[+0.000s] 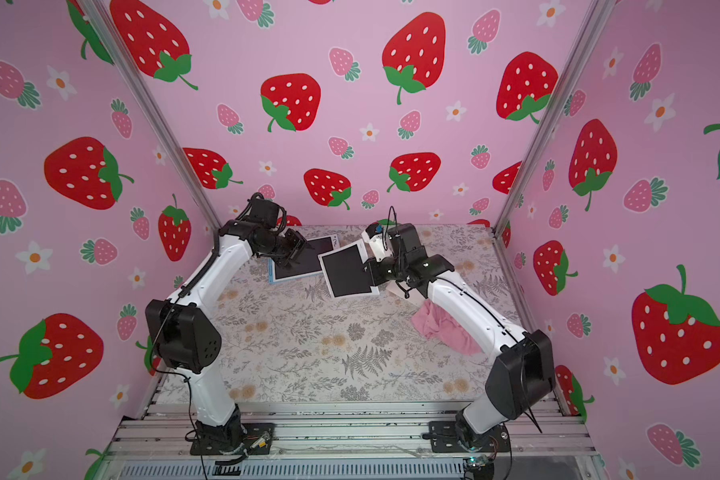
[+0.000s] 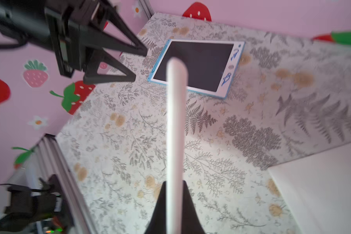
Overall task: Wipe the drawing tablet
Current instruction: Adjust the drawing tablet at the center of the board.
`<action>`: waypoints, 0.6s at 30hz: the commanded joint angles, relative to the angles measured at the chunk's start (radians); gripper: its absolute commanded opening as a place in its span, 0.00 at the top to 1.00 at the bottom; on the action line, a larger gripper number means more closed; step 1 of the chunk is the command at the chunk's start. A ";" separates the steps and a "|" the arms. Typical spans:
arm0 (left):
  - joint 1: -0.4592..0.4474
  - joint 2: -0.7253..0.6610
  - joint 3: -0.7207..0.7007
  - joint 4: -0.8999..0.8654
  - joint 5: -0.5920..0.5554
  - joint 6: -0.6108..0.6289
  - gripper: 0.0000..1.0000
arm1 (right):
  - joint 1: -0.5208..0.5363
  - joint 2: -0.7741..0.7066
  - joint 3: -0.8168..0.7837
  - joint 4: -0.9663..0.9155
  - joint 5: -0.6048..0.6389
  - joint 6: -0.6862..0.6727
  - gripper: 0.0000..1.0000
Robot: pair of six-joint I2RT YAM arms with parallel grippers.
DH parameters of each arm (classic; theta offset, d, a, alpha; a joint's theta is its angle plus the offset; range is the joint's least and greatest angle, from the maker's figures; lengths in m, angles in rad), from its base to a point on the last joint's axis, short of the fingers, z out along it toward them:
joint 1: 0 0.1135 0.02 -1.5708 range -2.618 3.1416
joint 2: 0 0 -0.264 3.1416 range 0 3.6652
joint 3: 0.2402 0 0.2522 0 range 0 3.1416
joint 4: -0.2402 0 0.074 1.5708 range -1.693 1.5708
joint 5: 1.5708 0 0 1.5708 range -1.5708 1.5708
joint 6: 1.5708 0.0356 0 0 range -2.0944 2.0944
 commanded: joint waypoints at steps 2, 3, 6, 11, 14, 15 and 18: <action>0.009 0.006 -0.018 -0.047 0.108 -0.210 0.36 | 0.109 -0.012 -0.064 0.142 0.336 -0.349 1.00; 0.009 -0.001 -0.033 -0.031 0.128 -0.233 0.36 | 0.131 -0.005 -0.062 0.152 0.364 -0.387 1.00; 0.009 -0.024 -0.093 0.019 0.162 -0.287 0.36 | 0.185 0.012 -0.059 0.174 0.409 -0.481 1.00; 0.007 -0.021 -0.133 0.033 0.194 -0.289 0.36 | 0.260 0.029 -0.083 0.254 0.528 -0.588 1.00; 0.010 -0.027 -0.139 0.011 0.182 -0.270 0.37 | 0.292 0.031 -0.100 0.286 0.560 -0.631 1.00; 0.012 -0.026 -0.151 0.028 0.191 -0.277 0.39 | 0.302 0.030 -0.104 0.293 0.560 -0.642 1.00; 0.014 -0.034 -0.207 0.118 0.211 -0.322 0.54 | 0.334 0.029 -0.116 0.316 0.587 -0.671 1.00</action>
